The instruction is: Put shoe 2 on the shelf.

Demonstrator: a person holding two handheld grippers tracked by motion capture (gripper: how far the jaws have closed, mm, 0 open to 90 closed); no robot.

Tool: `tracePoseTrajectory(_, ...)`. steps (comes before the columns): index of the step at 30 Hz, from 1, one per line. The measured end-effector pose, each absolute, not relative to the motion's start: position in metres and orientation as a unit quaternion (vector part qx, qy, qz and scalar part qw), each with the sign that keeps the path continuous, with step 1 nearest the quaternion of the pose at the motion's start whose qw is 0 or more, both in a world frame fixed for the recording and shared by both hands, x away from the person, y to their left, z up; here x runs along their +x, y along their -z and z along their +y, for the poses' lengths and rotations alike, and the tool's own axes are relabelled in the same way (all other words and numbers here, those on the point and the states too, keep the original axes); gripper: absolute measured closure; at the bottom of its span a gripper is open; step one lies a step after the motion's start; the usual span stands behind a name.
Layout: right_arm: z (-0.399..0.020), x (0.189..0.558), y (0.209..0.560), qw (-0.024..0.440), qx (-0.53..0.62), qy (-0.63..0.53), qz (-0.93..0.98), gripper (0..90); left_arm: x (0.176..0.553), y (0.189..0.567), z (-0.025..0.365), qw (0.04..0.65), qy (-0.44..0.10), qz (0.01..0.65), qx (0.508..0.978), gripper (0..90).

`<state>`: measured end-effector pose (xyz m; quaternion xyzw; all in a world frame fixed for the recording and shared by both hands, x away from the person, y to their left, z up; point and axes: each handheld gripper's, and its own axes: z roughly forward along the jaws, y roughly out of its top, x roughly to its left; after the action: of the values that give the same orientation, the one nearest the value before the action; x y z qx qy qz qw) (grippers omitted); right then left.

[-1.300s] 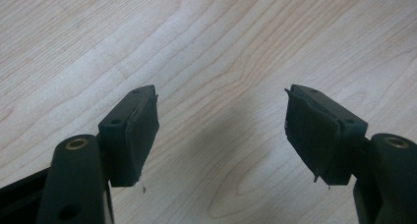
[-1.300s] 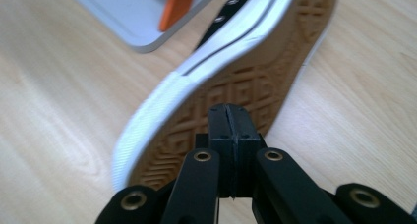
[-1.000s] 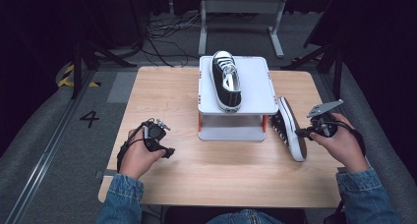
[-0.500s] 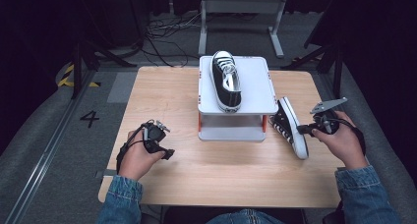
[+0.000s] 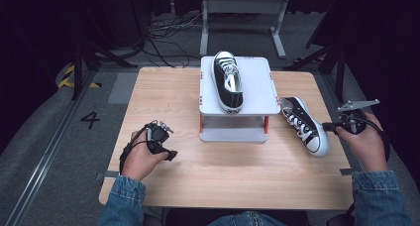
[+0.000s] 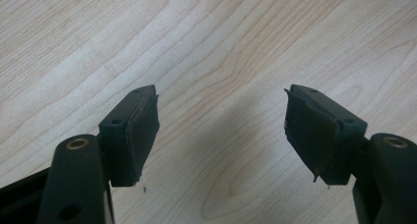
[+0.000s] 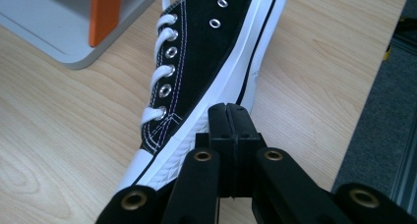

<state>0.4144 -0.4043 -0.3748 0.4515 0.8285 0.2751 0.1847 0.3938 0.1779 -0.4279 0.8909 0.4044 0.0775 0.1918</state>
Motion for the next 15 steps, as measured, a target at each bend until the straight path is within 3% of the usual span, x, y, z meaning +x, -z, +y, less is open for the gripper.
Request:
tracePoseTrajectory(7,-0.432,0.419,0.399,0.207,0.485,-0.2,0.826,90.0,0.398,0.429,0.173,0.194,-0.076,0.396,0.894,29.7)
tracePoseTrajectory(10,-0.446,0.425,0.429,0.143,0.504,-0.206,0.826,90.0,0.398,0.429,0.17,0.192,-0.073,0.393,0.896,29.6)
tracePoseTrajectory(15,-0.444,0.424,0.432,0.119,0.502,-0.24,0.822,90.0,0.399,0.429,0.171,0.193,-0.072,0.394,0.896,29.6)
